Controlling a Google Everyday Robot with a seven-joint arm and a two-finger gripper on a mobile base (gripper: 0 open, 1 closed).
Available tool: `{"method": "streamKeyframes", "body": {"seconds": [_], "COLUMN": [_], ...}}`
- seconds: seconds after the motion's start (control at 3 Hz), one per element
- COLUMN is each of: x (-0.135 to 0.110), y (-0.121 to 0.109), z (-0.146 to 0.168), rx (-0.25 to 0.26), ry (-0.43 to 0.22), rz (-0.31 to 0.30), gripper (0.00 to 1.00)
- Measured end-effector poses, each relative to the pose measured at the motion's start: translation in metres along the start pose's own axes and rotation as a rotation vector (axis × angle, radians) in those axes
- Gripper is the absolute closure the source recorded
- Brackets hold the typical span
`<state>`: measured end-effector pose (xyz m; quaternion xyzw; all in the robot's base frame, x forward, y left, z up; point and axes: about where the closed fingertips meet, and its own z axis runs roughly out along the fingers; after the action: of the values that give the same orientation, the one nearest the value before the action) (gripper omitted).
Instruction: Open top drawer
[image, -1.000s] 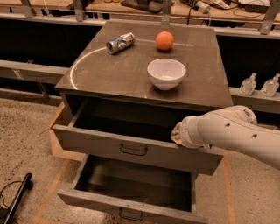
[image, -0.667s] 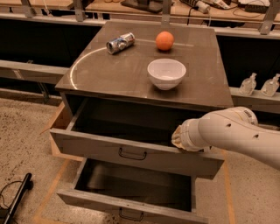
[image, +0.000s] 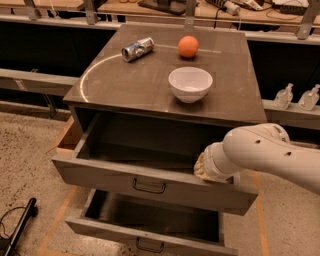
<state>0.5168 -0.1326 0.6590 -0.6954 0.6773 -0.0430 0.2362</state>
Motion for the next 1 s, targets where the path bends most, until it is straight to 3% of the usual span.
{"method": "streamKeyframes", "body": {"seconds": [0.33, 1.0], "x": [-0.005, -0.020], "y": [0.018, 0.067], "z": [0.007, -0.012], "rx": [-0.080, -0.294], "ry": [-0.008, -0.035], "rz": [-0.016, -0.045], "gripper": [1.00, 1.00]}}
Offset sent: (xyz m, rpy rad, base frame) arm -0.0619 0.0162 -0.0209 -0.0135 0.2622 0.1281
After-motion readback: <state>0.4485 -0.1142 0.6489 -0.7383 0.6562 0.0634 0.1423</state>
